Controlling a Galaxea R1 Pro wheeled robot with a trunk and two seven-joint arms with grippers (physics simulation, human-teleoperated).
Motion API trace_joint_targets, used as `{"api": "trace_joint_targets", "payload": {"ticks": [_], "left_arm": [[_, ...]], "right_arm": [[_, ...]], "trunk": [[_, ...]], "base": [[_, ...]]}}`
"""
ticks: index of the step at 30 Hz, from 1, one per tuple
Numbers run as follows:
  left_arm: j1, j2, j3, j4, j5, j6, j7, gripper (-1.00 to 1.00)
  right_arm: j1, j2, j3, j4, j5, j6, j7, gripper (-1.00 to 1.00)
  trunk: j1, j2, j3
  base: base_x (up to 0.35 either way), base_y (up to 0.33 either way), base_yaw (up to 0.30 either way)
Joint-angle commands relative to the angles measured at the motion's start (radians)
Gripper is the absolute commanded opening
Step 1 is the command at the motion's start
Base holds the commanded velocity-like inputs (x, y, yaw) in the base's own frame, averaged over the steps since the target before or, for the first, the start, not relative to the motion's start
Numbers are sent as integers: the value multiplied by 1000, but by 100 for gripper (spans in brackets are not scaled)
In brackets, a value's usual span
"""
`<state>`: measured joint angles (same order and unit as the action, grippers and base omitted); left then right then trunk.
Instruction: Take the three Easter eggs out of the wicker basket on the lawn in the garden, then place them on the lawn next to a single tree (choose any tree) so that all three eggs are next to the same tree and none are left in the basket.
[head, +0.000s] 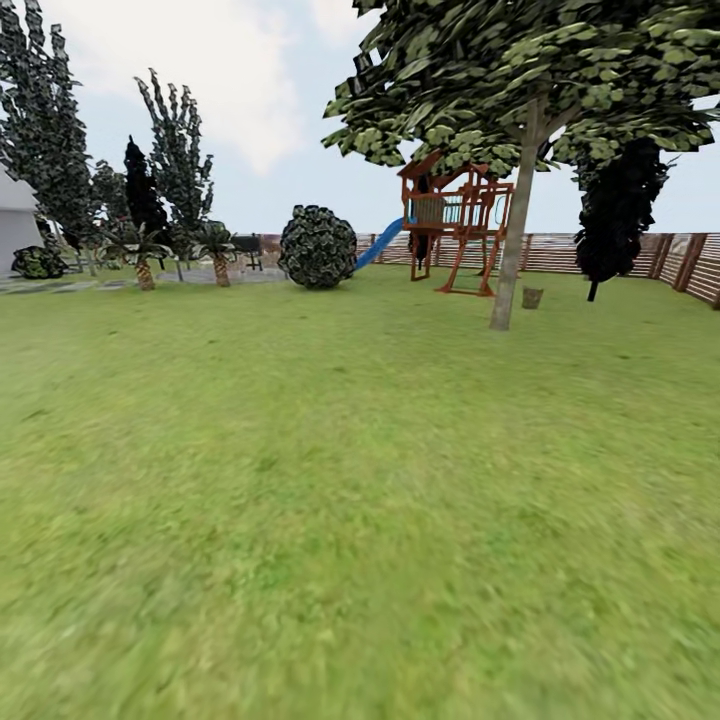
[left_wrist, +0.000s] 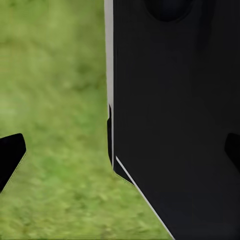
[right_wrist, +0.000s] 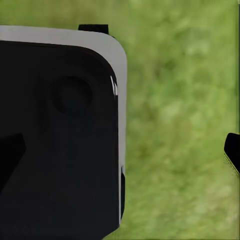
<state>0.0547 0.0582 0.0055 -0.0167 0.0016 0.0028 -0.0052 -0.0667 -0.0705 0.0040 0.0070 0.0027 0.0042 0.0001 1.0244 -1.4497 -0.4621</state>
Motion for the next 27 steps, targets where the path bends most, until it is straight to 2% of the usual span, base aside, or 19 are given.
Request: {"api": "trace_joint_targets", "payload": {"ticks": [1,6,27], "left_arm": [[0,0,1,-2,1,0,-1,100],[0,0,1,-2,0,0,-1,100],[0,0,1,-2,0,0,0,100]], "right_arm": [[-1,0,0,1,0,0,0,100],[-1,1,1,1,0,0,4,100],[-1,1,0,21,0,-6,6,100]], "trunk": [[1,0,-1],[1,0,-1],[1,0,-1]], "base": [[337,0,-4],[337,0,-119],[337,0,-297]]}}
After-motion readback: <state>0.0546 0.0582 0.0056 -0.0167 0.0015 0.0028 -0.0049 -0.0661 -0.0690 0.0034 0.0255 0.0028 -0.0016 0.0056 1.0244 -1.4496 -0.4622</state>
